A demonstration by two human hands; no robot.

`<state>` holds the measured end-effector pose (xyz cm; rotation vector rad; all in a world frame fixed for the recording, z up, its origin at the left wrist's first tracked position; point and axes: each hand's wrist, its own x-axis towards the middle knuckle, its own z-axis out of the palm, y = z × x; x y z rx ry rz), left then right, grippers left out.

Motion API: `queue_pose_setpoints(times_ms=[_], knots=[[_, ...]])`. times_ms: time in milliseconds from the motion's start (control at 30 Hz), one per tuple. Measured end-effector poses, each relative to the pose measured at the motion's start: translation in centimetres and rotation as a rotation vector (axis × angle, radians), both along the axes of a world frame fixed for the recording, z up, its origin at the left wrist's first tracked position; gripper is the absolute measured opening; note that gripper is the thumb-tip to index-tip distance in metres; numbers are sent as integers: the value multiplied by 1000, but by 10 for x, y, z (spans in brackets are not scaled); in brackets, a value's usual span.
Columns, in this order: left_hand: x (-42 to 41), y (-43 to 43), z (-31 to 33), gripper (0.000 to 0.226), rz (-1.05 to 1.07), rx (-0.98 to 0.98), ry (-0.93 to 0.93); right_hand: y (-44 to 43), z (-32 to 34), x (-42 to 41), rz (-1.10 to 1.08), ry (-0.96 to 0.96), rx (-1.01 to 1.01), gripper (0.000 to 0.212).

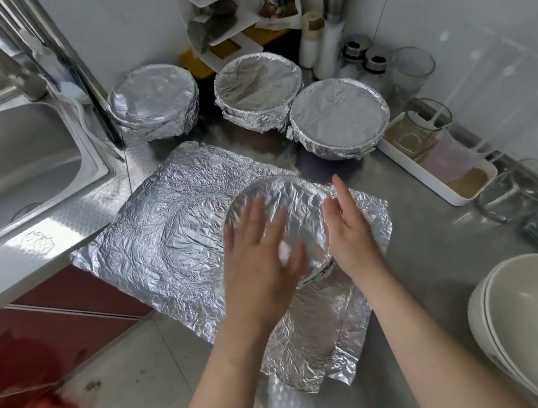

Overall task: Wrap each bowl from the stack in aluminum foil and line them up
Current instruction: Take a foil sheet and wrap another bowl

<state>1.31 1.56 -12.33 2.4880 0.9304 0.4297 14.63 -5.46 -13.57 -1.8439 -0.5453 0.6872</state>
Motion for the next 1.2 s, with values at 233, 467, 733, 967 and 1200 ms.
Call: queue_pose_setpoints(times_ms=[233,467,733,967,1200], knots=[[-8,-15,-15,55,-249,137,172,2,-6,-9,-77,131,61,47],[-17,-6,-9,45,-185,34,1,1,0,-8,-135,307,147,43],[-25,-1,-13,36,-89,73,-88,0,-4,-9,-229,353,132,41],[-7,16,7,48,693,-999,-712,1,-5,-13,-373,613,126,53],[-2,15,2,43,626,-913,-709,3,16,-21,-357,446,3,51]])
